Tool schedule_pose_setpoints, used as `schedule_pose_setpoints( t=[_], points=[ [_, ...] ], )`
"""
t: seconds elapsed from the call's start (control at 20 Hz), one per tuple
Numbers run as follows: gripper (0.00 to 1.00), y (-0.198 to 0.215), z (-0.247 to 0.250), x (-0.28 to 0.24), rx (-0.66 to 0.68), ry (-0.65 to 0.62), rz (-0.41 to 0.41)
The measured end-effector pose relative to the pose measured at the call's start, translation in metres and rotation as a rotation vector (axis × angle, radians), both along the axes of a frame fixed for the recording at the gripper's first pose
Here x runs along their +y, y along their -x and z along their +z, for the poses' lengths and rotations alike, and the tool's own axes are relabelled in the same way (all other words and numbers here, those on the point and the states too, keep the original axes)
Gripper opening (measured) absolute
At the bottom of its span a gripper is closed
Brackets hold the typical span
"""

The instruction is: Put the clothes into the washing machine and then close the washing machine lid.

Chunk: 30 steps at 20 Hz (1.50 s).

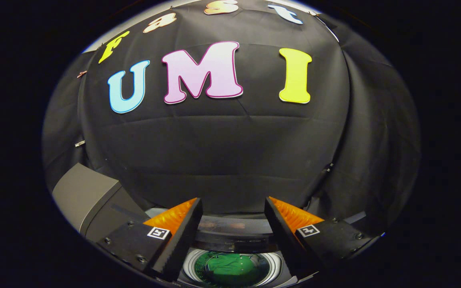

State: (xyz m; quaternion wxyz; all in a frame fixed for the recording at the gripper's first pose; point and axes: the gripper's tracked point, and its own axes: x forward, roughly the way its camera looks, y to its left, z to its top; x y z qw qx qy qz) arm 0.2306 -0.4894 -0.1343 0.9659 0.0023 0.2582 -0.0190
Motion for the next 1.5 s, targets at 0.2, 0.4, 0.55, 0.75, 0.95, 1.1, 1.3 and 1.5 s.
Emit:
schedule_pose_setpoints(
  t=[0.2,0.4,0.55,0.75,0.95,1.1,1.3,1.5],
  points=[
    [1.00,0.010,-0.002,0.001,-0.007,0.010,-0.012],
    [0.99,0.020,-0.006,0.003,0.019,0.009,-0.011],
    [1.00,0.035,-0.014,0.005,0.076,-0.007,-0.010],
    [0.99,0.060,-0.031,0.012,0.153,-0.047,0.011],
    [0.99,0.094,-0.061,0.038,0.303,-0.051,0.066],
    [0.99,0.083,-0.030,0.057,0.215,-0.044,0.104],
    [0.99,0.059,0.053,0.087,-0.043,-0.041,0.123],
    [0.99,0.063,0.131,0.124,-0.277,-0.010,0.139]
  ],
)
